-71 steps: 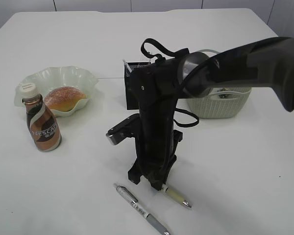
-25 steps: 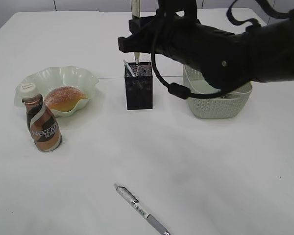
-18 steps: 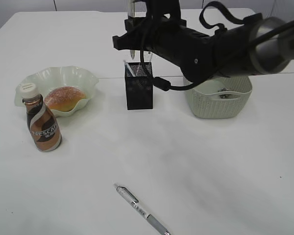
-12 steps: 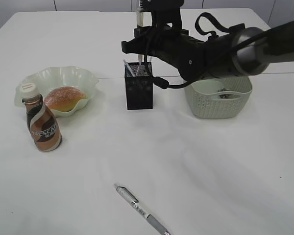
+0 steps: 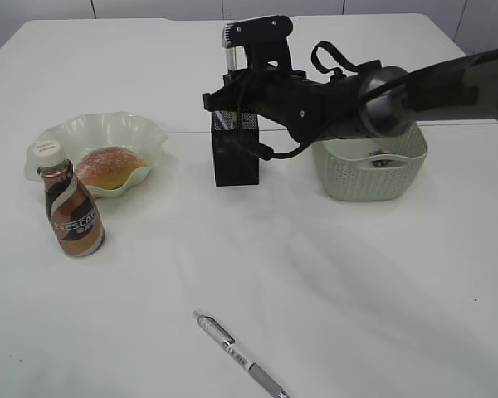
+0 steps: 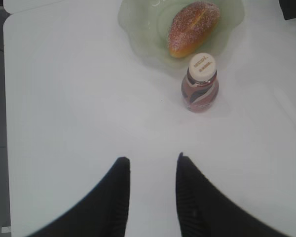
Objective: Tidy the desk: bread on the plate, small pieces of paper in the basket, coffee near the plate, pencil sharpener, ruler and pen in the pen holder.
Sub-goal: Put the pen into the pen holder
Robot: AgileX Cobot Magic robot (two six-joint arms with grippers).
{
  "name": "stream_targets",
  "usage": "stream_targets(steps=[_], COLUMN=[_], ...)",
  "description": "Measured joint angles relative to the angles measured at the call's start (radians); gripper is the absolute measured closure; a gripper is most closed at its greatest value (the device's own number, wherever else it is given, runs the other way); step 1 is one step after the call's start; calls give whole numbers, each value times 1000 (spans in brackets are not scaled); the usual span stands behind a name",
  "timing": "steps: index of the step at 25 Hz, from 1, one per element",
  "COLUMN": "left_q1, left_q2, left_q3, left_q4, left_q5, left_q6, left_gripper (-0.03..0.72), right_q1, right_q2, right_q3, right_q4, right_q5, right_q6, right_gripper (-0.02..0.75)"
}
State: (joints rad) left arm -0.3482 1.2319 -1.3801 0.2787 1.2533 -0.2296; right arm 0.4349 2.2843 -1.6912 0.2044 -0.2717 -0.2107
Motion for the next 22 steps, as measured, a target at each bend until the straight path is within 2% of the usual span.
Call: stream_targets(steps=[5, 8, 16, 18, 22], left_q1=[0, 0, 0, 0, 0], left_q2=[0, 0, 0, 0, 0], left_q3=[0, 0, 0, 0, 0], left_q4=[2, 2, 2, 2, 2], left_q5=[0, 0, 0, 0, 0], left_q6=[0, 0, 0, 0, 0], left_gripper=[454, 454, 454, 454, 454], right_q1=[0, 0, 0, 0, 0], right_q2=[8, 8, 8, 8, -46], right_q3=[-6, -6, -8, -8, -8], right_q4=[0, 0, 4, 17, 21], right_q5=[40, 68, 165, 193, 316], right_q6=[-51, -60, -64, -64, -64], right_gripper=[671, 637, 382, 352, 339])
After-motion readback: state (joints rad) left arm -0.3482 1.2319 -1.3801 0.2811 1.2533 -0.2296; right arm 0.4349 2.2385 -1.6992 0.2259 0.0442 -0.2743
